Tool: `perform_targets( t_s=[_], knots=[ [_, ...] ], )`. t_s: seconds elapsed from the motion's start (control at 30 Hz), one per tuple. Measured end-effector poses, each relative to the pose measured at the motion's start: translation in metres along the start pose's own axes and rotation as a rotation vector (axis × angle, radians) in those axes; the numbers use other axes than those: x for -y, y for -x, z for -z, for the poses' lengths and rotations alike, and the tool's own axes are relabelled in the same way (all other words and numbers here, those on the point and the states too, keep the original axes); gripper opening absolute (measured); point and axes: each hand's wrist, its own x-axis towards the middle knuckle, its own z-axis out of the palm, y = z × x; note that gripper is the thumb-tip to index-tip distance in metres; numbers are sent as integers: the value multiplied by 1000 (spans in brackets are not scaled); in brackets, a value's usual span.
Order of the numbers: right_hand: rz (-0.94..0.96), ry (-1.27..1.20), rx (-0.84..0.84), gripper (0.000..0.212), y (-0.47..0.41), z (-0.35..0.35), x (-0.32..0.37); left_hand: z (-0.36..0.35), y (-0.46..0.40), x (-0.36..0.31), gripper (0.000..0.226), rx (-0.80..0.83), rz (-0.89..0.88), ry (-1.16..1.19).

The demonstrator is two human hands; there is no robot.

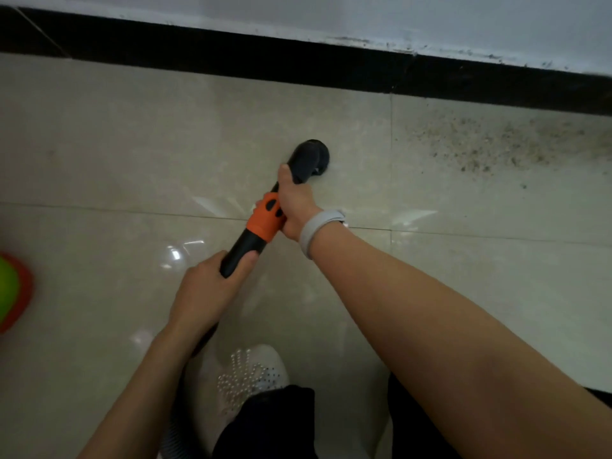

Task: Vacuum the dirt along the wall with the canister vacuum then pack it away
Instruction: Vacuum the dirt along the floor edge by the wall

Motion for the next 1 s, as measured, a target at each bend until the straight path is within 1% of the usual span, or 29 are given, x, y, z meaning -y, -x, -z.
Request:
perform_targets(
  t_s=[0.07,0.13,0.17,0.23,0.3,0.4,0.47,0.5,0.57,0.63,0.67,0.73,0.8,0.83,0.9,1.0],
  knots=[
    [-14,58,36,43,6,-20,-14,11,8,18,40,-23,42,63],
    [-23,57,75,43,11,-36,-29,17,18,32,39,-14,80,121],
    [-26,55,81,46,15,-39,-36,18,23,38,39,-2,92,149],
    [-26,71,56,51,21,-34,-45,17,30,43,34,34,87,186],
    [-12,53,-19,47,22,-16,-51,9,31,41,29,94,64,208],
    [47,-59,-138,42,26,22,-53,-8,25,26,26,205,0,128],
    [105,-171,-173,35,29,36,-56,-22,18,11,34,276,-47,32],
    [116,-177,-208,34,32,42,-53,-29,16,2,39,298,-64,-6],
    [120,-177,-251,34,28,50,-42,-36,12,-10,50,292,-65,-32],
    [93,-180,-226,37,20,50,-27,-31,11,-10,54,233,-50,-42],
    [89,-139,-197,42,15,44,-24,-25,12,-6,50,196,-42,-35],
    [60,-16,-93,47,14,19,-25,-9,16,8,38,114,1,52],
    [30,78,39,47,21,-12,-33,6,22,22,33,48,64,174],
    [20,87,86,46,24,-23,-37,12,25,27,32,31,88,222],
    [2,58,142,44,31,-38,-43,18,31,33,32,44,117,274],
    [-23,12,138,43,32,-28,-54,17,36,36,31,162,143,305]
  ],
)
